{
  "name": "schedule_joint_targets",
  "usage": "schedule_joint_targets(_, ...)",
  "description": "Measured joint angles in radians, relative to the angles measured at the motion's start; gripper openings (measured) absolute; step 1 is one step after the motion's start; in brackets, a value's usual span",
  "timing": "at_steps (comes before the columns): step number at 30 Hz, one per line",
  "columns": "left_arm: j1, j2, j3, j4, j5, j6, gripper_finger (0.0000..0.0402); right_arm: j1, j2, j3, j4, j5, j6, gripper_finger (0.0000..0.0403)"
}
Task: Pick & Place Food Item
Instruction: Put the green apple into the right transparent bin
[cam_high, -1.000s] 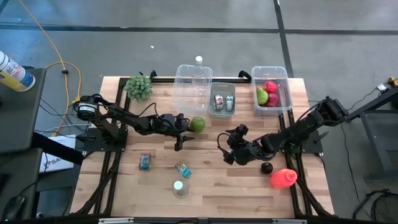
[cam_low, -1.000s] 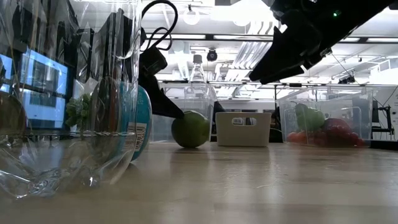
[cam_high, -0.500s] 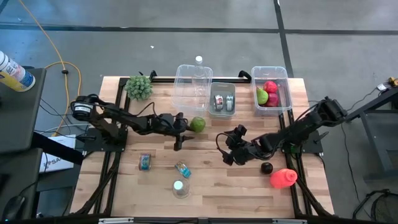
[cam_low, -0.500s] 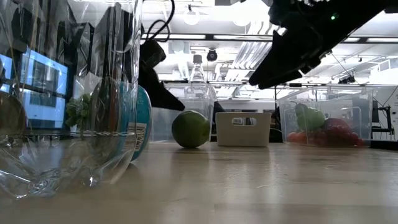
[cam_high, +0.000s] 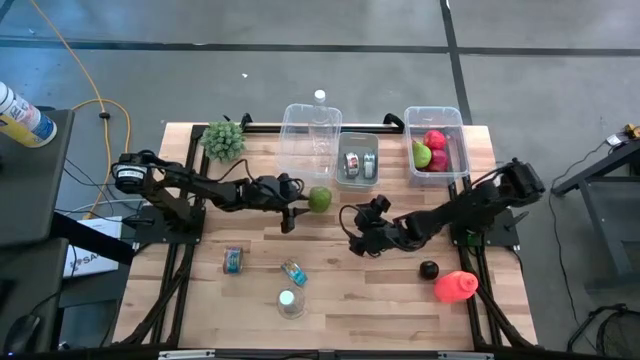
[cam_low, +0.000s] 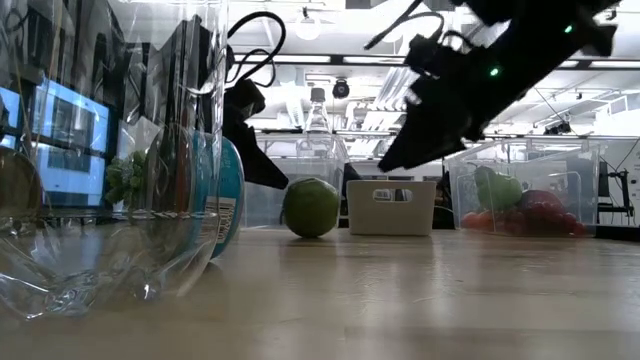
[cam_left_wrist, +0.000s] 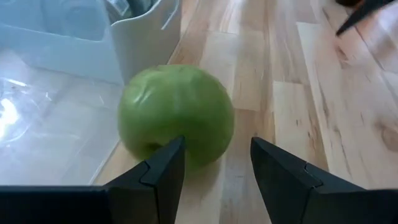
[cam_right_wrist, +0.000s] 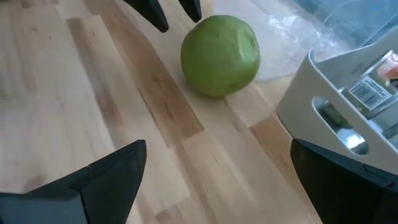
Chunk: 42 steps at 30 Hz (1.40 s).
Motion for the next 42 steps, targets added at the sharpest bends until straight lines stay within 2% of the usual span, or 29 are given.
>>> schedule_joint_targets(8,0.000,0.000,0.000,0.002,-0.052,-0.009,0.0176,-0.027,0.142,0.000,0.234,-0.044,-0.110,0.0386)
schedule_joint_targets(11,0.000,0.002,0.000,0.004,-0.071,-0.009,0.0176,-0.048,0.190,0.002,0.383,-0.053,-0.169,0.0387)
schedule_joint_targets(19,0.042,0.093,0.000,0.053,-0.093,-0.010,0.0176,-0.121,0.246,0.000,0.583,-0.143,-0.359,0.0386)
schedule_joint_targets(25,0.052,0.173,0.000,0.145,-0.051,-0.023,0.0176,-0.195,0.246,0.000,0.642,-0.152,-0.470,0.0386)
schedule_joint_targets(31,0.052,0.181,0.000,0.147,-0.011,-0.023,0.0176,-0.264,0.246,0.000,0.578,-0.157,-0.433,0.0386)
schedule_joint_targets(36,0.050,0.181,0.000,0.147,-0.002,-0.023,0.0176,-0.319,0.259,0.001,0.553,-0.330,-0.374,0.0387)
schedule_joint_targets(39,0.050,0.181,0.000,0.148,0.001,-0.023,0.0176,-0.338,0.263,0.002,0.573,-0.374,-0.376,0.0387)
schedule_joint_targets(42,0.050,0.181,0.000,0.148,0.001,-0.023,0.0176,-0.343,0.265,0.002,0.592,-0.368,-0.379,0.0387)
